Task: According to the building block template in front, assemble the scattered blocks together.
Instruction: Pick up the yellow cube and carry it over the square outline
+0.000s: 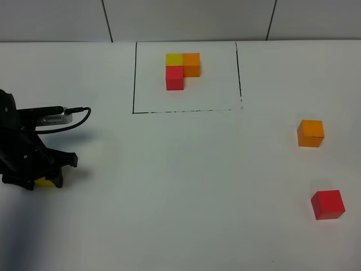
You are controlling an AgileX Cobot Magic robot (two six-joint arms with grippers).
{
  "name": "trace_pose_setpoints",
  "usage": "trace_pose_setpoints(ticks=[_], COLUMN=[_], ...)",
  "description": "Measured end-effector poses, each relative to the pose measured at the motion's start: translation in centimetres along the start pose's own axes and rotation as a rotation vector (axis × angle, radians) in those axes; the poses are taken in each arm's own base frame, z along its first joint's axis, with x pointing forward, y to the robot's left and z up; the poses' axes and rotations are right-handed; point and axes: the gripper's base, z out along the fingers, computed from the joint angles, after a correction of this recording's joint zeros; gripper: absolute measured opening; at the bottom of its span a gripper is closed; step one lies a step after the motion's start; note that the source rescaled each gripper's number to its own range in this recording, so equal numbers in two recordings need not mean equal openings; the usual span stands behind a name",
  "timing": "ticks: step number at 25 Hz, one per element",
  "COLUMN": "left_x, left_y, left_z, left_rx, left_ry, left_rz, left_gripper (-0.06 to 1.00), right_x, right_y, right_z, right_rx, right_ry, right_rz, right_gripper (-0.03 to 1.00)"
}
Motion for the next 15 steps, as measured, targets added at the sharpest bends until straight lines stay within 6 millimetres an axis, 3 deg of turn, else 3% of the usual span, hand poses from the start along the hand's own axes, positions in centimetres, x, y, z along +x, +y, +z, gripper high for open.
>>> trace_pose_setpoints(ticks=[1,8,12,15], left_x=[0.0,-0.1,-1.7,-3.0], left_y=[0.0,0.0,-0.4,-1.4], left_z=[0.0,-0.6,-2.6,-4.1], left_rx=[0.000,-0.005,-0.010,-0.034], left_ry=[0.000,0.052,0.054,0.010], left_rz=[0.000,0.067,0.094,0.210], left_gripper=[0.00,0.00,0.00,0.00], right_x=[0.0,0.0,0.0,0.0], right_y=[0.0,0.0,0.0,0.0], right_z=[0.0,0.0,0.0,0.0], right_rx=[0.000,0.000,0.000,0.000], right_ry=[0.000,0.000,0.000,0.000], right_rz=[0.000,0.002,0.002,0.002], right_gripper=[0.79,0.79,0.79,0.79])
